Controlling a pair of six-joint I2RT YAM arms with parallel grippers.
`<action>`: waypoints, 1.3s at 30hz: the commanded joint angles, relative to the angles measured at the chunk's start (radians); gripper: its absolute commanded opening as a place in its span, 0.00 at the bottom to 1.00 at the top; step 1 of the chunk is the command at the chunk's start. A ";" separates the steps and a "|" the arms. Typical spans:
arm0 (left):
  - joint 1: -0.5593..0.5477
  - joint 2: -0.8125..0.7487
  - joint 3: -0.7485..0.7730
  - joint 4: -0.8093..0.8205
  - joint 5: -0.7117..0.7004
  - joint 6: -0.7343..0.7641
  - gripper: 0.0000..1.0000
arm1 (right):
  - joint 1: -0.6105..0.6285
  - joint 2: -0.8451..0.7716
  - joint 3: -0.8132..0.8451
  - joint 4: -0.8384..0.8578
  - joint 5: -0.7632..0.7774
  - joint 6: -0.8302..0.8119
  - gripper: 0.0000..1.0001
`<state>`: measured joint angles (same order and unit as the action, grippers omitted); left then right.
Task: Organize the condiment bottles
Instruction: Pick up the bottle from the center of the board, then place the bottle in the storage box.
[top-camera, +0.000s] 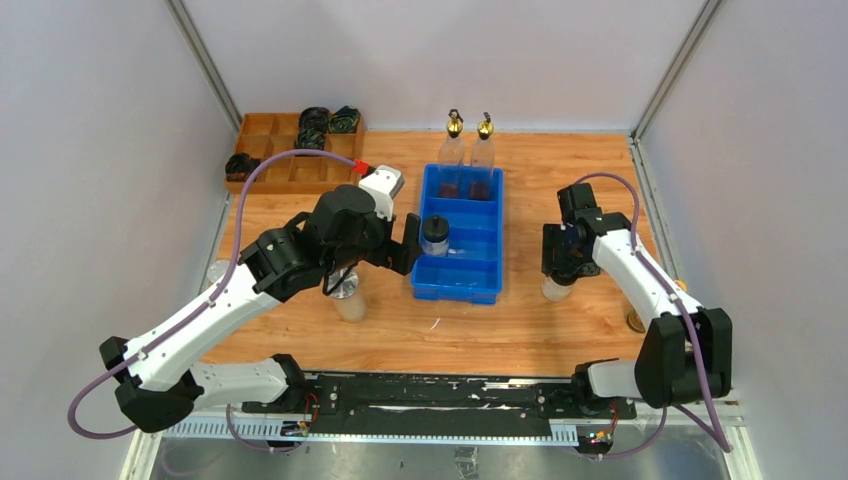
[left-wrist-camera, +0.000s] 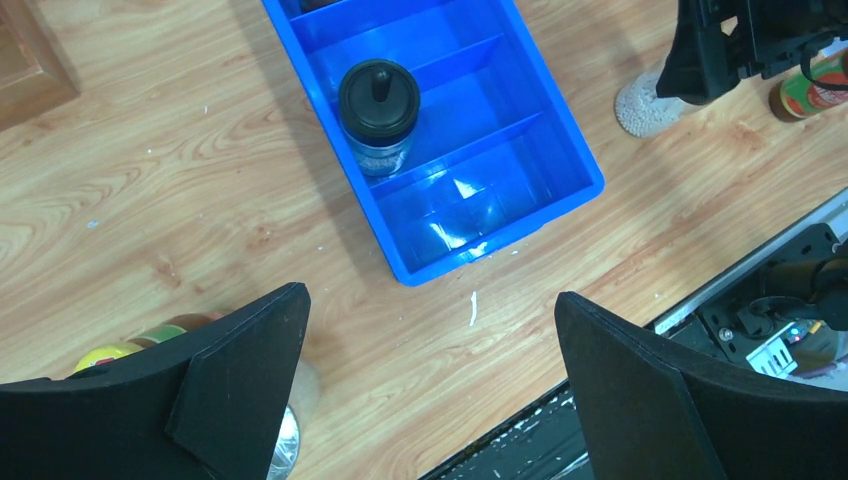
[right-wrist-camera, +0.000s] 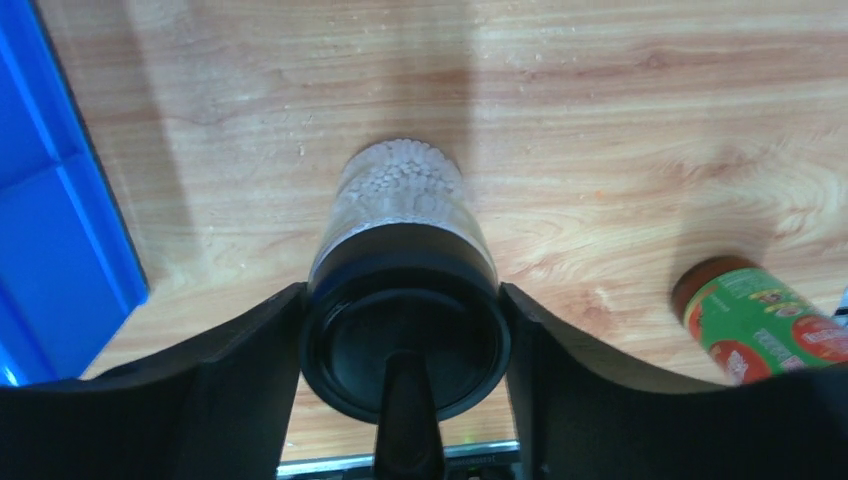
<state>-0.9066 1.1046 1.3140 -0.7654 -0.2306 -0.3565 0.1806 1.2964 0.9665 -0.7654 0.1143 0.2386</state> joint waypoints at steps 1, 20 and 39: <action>-0.002 0.006 0.018 -0.008 -0.010 -0.013 1.00 | 0.001 0.048 -0.010 0.044 0.038 -0.001 0.54; -0.002 0.048 0.010 -0.007 -0.048 -0.011 1.00 | 0.130 -0.003 0.427 -0.153 -0.141 -0.052 0.20; 0.000 0.058 0.019 -0.023 -0.062 -0.001 1.00 | 0.453 0.244 0.421 0.071 -0.045 -0.047 0.17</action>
<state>-0.9066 1.1522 1.3144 -0.7685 -0.2745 -0.3595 0.6060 1.5219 1.4078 -0.7841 0.0315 0.1978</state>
